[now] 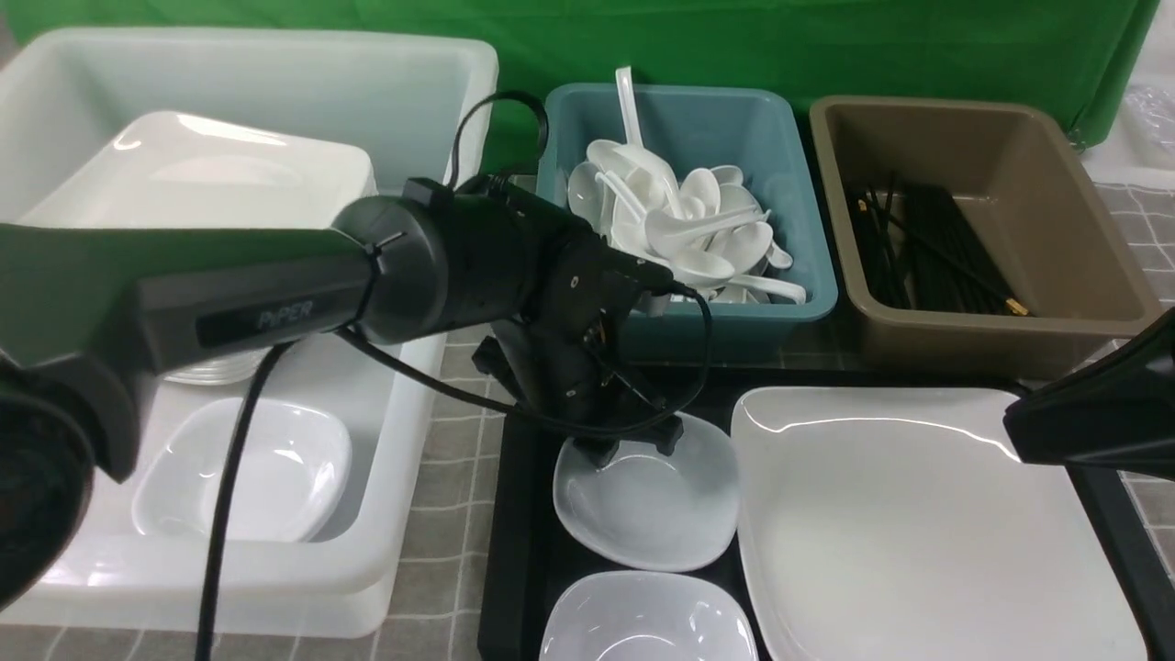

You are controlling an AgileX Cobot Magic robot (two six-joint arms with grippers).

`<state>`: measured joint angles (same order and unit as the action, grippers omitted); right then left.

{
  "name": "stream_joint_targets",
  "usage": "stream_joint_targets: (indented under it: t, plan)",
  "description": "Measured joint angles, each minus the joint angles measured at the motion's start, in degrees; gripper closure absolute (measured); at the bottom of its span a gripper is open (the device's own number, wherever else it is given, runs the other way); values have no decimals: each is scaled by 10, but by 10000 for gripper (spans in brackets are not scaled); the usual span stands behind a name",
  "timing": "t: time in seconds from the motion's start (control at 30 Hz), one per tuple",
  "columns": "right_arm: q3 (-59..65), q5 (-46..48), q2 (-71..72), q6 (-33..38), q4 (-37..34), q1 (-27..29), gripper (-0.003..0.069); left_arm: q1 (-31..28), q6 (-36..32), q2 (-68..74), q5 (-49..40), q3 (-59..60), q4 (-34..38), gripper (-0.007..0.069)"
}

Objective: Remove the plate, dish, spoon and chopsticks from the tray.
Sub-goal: Use the left arm to grab a small plate from the dinner plate, then use the left arm to put the small plate into the large storage box on the left

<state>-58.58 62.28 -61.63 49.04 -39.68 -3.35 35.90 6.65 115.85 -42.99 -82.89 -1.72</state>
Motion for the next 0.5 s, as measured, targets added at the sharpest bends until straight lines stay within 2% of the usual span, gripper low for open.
stream_joint_targets:
  t: [0.03, 0.23, 0.5]
  plan:
    - [0, 0, 0, 0, 0, 0, 622, 0, 5, -13, 0, 0, -4, 473]
    - [0, 0, 0, -4, 0, 0, 622, 0, 8, -82, -13, 0, 17, 582]
    - [-13, -6, 0, -3, -9, -4, 622, -2, 8, -197, -26, 0, 47, 592]
